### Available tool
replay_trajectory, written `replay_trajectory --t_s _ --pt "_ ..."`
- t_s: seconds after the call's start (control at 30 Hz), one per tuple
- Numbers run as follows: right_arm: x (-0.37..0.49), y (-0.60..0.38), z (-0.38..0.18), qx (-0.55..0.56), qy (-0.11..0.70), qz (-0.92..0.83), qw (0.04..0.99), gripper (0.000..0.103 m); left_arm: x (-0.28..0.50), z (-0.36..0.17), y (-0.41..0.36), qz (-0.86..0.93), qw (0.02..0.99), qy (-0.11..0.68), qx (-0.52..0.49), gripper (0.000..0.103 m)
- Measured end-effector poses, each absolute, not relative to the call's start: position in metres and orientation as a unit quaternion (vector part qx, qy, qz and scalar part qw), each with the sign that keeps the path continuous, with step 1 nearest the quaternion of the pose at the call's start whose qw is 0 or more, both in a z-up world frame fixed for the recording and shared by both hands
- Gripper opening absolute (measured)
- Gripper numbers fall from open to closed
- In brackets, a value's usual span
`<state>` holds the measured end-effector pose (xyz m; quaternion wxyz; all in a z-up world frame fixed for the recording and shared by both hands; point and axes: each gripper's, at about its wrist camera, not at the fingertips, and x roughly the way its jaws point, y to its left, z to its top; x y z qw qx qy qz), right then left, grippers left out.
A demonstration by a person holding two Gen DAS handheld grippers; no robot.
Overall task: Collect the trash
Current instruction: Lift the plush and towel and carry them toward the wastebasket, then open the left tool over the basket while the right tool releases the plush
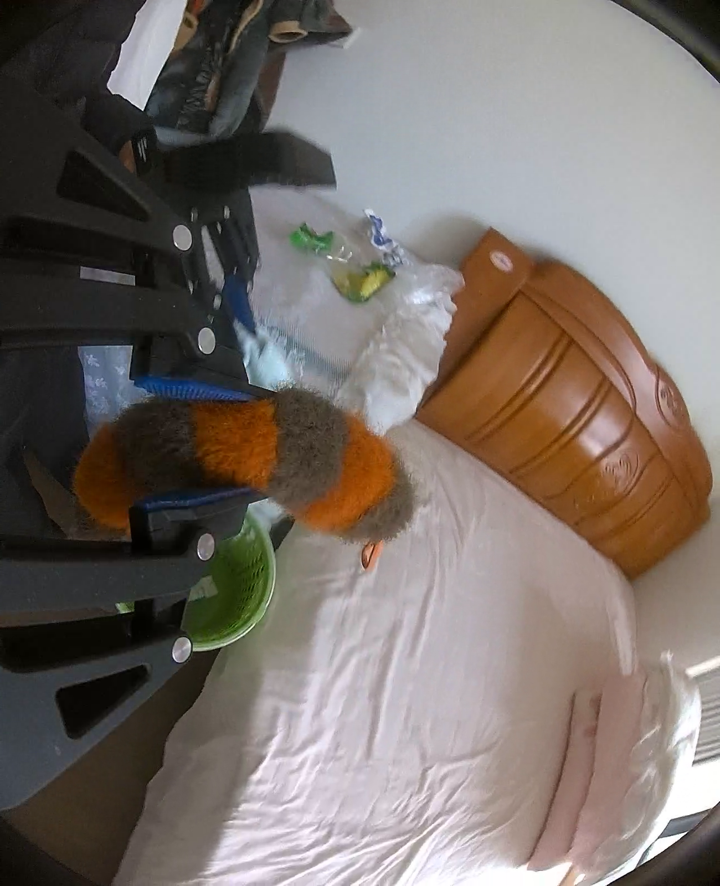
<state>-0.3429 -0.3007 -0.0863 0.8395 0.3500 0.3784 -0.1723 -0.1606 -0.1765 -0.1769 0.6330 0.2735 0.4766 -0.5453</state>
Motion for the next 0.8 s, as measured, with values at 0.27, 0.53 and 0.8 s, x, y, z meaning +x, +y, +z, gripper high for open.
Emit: replay_trajectory --t_s 0.27,0.53,0.8 --pt "-0.347 -0.309 -0.106 0.359 0.385 -0.171 0.833 0.028 -0.174 -0.17 -0.186 -0.522 0.66 0.449 0.301 0.096" --pt "-0.332 -0.294 -0.125 0.334 0.421 -0.166 0.827 0.03 -0.143 -0.137 -0.156 -0.471 0.716 0.433 0.279 0.096" --pt "-0.294 -0.261 -0.184 0.28 0.507 -0.177 0.796 0.074 -0.121 -0.128 -0.13 -0.445 0.738 0.438 0.256 0.096"
